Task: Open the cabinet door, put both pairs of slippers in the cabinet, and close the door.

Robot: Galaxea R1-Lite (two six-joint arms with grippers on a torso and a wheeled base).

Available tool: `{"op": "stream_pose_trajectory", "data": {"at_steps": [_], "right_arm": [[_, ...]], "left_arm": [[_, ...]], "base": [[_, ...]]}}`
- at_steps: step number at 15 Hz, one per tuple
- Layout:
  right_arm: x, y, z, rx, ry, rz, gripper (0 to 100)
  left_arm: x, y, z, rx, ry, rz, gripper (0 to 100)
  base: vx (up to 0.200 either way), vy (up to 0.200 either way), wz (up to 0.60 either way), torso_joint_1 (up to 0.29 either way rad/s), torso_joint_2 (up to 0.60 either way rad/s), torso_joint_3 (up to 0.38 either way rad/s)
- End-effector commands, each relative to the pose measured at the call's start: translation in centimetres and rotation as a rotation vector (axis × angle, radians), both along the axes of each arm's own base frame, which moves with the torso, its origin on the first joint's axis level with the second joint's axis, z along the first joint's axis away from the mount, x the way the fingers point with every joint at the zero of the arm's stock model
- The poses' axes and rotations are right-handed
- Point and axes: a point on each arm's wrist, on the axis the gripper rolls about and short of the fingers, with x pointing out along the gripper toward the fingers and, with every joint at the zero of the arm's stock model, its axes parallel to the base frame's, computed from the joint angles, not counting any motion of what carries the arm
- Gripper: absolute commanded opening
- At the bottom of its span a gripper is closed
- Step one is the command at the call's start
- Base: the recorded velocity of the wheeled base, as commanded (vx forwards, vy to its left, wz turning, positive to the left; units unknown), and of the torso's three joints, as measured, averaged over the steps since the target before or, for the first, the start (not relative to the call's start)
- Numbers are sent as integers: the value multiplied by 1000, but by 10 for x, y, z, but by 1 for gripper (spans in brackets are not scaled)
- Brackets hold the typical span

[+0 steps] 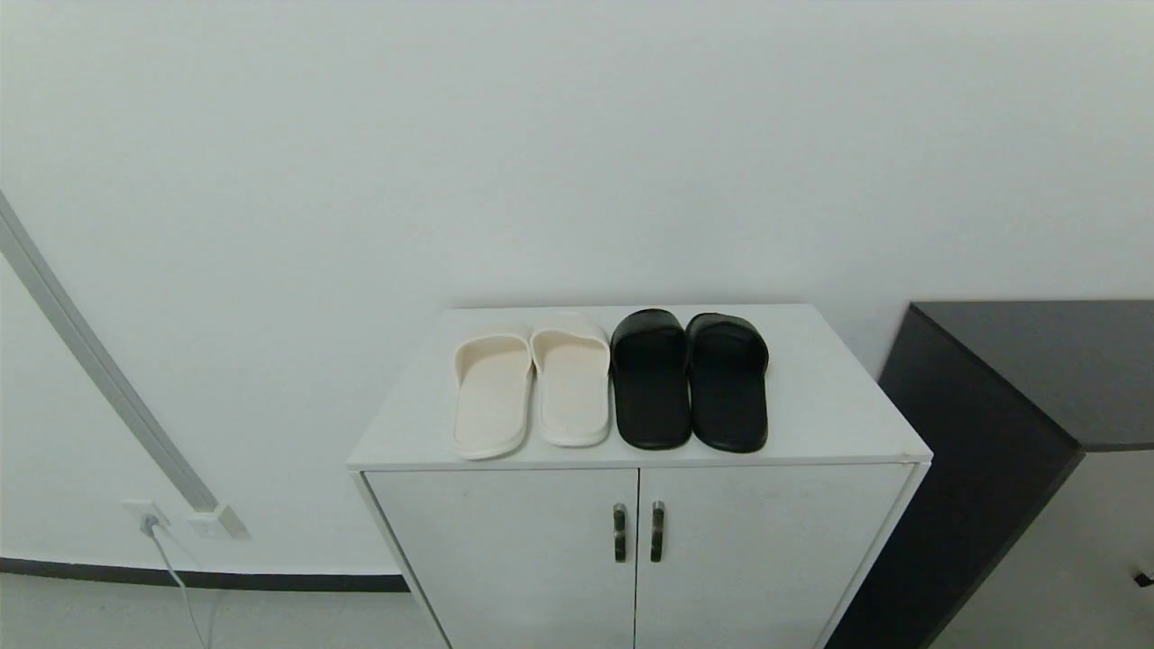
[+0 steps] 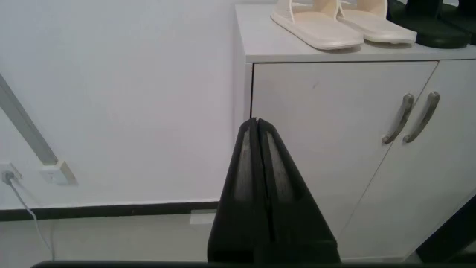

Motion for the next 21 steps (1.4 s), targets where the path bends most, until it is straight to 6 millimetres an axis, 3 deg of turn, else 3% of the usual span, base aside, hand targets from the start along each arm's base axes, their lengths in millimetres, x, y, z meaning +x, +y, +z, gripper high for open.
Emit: {"op": "stream_pose_trajectory", "data": {"at_steps": [1,7,8,9,10,12,17,20,21], "right_arm": [[0,0,0,-3,3,14,100],[0,1,1,-44,1,54,100],[-1,1,14,-42,-29,50,100],[-8,1,72,95,-111,62,100],[-3,1,102,173,-82,86,100],[22,4,109,81,71,175,100],[103,17,119,77,289,364,100],[157,48,123,84,313,386,100],[166,61,125,100,306,395,100]], "left_arm": [[0,0,0,2,0,1,0],[0,0,0,-3,0,-1,0],[0,0,0,2,0,-1,0],[0,0,0,8,1,-1,0],[0,0,0,14,1,-2,0],[0,0,0,13,1,-2,0],[0,0,0,20,1,-2,0],[0,0,0,20,1,-2,0],[0,0,0,22,1,-4,0]], "base": [[0,0,0,0,0,0],[0,0,0,0,0,0],[0,0,0,0,0,0],[0,0,0,0,0,0],[0,0,0,0,0,0],[0,0,0,0,0,0],[0,0,0,0,0,0],[0,0,0,0,0,0],[0,0,0,0,0,0]]}}
